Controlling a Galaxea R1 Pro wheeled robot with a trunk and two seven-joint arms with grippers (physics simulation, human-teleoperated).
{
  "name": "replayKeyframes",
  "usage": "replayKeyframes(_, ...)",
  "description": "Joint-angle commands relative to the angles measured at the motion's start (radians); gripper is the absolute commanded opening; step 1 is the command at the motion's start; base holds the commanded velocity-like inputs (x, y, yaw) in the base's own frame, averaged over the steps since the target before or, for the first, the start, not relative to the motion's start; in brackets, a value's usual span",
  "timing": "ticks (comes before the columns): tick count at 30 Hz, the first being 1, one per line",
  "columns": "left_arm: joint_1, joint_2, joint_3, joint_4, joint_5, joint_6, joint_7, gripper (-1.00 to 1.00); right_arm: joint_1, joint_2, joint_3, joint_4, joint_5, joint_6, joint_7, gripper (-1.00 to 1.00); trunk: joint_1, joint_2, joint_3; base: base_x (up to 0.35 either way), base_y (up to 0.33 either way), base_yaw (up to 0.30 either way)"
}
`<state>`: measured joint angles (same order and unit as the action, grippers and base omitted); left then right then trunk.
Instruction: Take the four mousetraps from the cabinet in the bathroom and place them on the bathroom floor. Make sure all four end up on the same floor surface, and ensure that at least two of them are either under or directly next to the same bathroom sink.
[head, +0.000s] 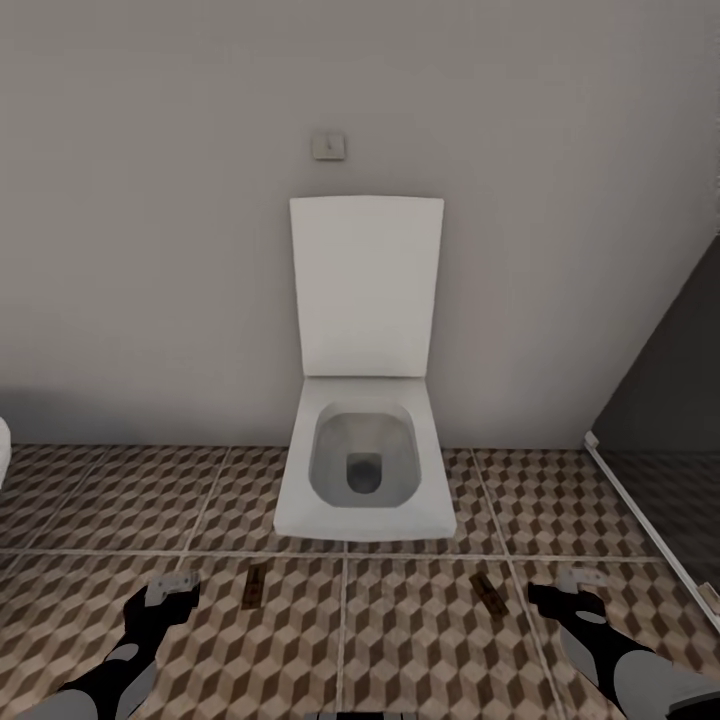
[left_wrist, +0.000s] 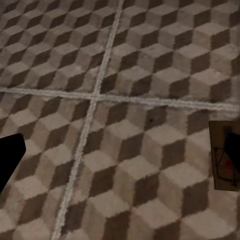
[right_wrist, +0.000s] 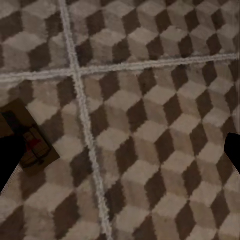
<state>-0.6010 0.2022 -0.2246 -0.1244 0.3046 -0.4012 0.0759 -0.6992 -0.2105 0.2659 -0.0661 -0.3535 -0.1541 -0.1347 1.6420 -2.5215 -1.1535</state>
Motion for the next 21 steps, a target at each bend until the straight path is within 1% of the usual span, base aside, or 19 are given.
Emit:
replayKeyframes(1,0.000,0.000,-0.009,0.000,0.004,-0.002,0.006,1.00,0.000,0.000,0.009,0.000,-0.008,-0.002,-0.002,1.00,-0.001,0.000,0.003,0.000,0.000,0.000)
replayKeyframes(21,-0.001,0.000,-0.009,0.000,0.005,-0.002,0.006,1.00,0.000,-0.001,0.011,0.000,-0.007,-0.002,-0.002,1.00,-0.010,0.005,0.081,0.000,0.000,0.000)
